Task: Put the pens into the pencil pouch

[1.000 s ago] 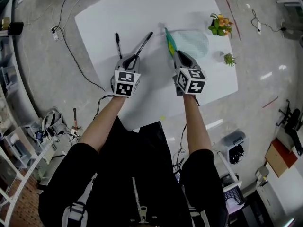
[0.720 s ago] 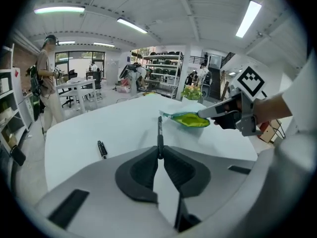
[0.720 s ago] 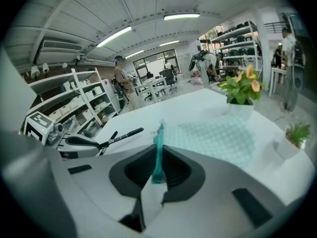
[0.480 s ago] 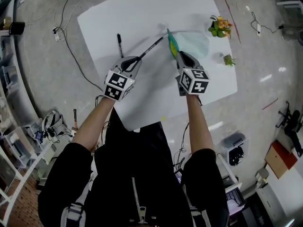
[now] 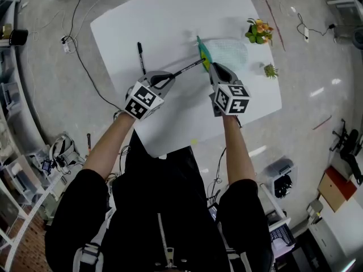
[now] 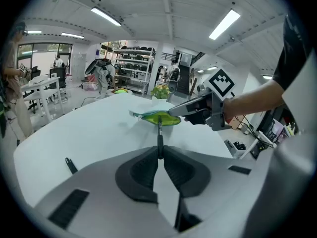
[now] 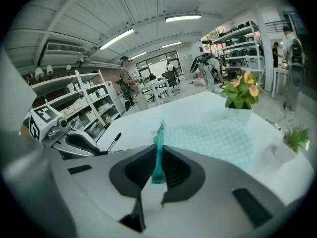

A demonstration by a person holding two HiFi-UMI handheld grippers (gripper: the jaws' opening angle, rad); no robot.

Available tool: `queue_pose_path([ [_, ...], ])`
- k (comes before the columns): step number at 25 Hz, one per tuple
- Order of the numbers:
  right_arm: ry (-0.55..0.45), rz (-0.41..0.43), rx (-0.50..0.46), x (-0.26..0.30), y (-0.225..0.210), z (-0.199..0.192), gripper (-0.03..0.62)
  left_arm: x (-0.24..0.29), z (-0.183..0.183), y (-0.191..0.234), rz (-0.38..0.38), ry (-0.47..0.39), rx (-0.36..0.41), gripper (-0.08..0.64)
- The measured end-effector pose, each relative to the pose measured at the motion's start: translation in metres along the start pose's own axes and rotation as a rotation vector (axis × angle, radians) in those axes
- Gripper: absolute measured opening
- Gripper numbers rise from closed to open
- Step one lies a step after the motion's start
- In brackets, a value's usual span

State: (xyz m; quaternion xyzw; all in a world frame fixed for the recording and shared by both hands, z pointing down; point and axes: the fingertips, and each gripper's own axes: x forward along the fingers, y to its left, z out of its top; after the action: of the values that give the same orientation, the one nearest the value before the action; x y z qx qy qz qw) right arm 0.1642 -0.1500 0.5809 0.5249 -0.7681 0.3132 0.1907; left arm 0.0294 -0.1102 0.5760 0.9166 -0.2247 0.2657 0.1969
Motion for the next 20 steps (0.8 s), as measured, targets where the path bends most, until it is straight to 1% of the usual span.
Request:
queue_pose_path([
  [4, 0.0, 0.024, -0.01, -0.001, 0.0, -0.006, 0.046, 0.009, 0.009, -0.005, -0.03, 0.002, 0.037, 0.054],
  [10, 0.001, 0.05, -0.012, -0.006, 0.002, -0.01, 0.047, 0.024, 0.016, -0.01, -0.067, 0.021, 0.068, 0.052],
  [20, 0.001, 0.076, -0.008, -0.012, 0.008, -0.015, 0.046, 0.047, 0.03, -0.021, -0.113, 0.029, 0.078, 0.054],
])
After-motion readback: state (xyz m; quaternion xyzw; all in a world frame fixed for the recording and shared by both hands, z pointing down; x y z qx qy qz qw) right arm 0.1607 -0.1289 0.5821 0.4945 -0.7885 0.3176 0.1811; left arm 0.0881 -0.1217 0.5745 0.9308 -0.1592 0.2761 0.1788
